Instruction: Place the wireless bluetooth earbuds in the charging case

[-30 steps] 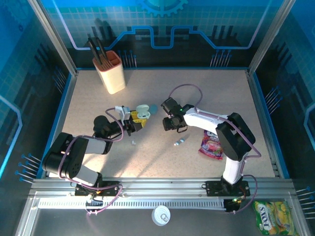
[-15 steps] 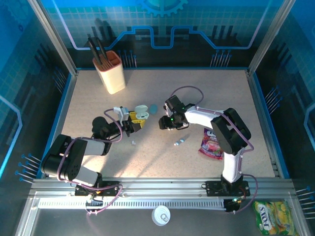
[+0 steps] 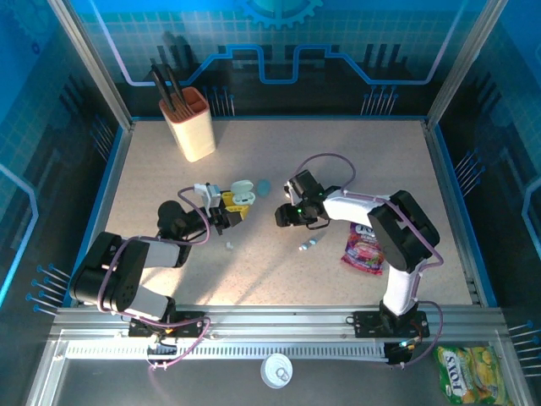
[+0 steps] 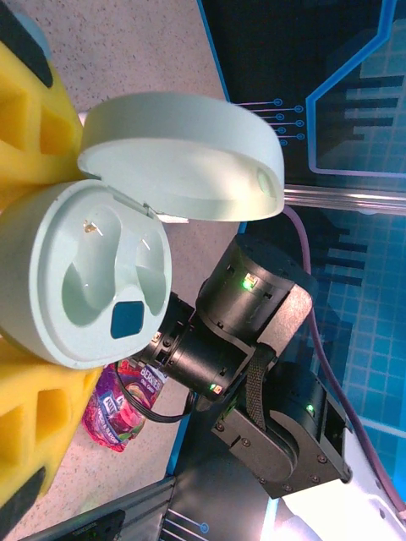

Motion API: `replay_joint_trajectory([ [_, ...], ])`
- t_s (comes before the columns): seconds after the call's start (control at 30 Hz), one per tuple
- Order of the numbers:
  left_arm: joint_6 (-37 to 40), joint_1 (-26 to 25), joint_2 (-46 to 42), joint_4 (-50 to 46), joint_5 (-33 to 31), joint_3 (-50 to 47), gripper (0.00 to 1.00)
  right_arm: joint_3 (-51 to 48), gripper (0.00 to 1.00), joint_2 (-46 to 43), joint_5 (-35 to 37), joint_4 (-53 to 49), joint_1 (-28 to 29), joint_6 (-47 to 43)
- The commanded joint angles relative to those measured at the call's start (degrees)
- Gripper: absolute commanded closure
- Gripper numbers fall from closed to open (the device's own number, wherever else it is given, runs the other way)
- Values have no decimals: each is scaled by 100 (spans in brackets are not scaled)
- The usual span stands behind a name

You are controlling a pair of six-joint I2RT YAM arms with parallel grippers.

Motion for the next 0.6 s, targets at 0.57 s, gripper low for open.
replay_joint_trajectory([
  [0.57,-164,64,-50,157,191,58,73,-233,67,-76,-231,-498,-82,-13],
])
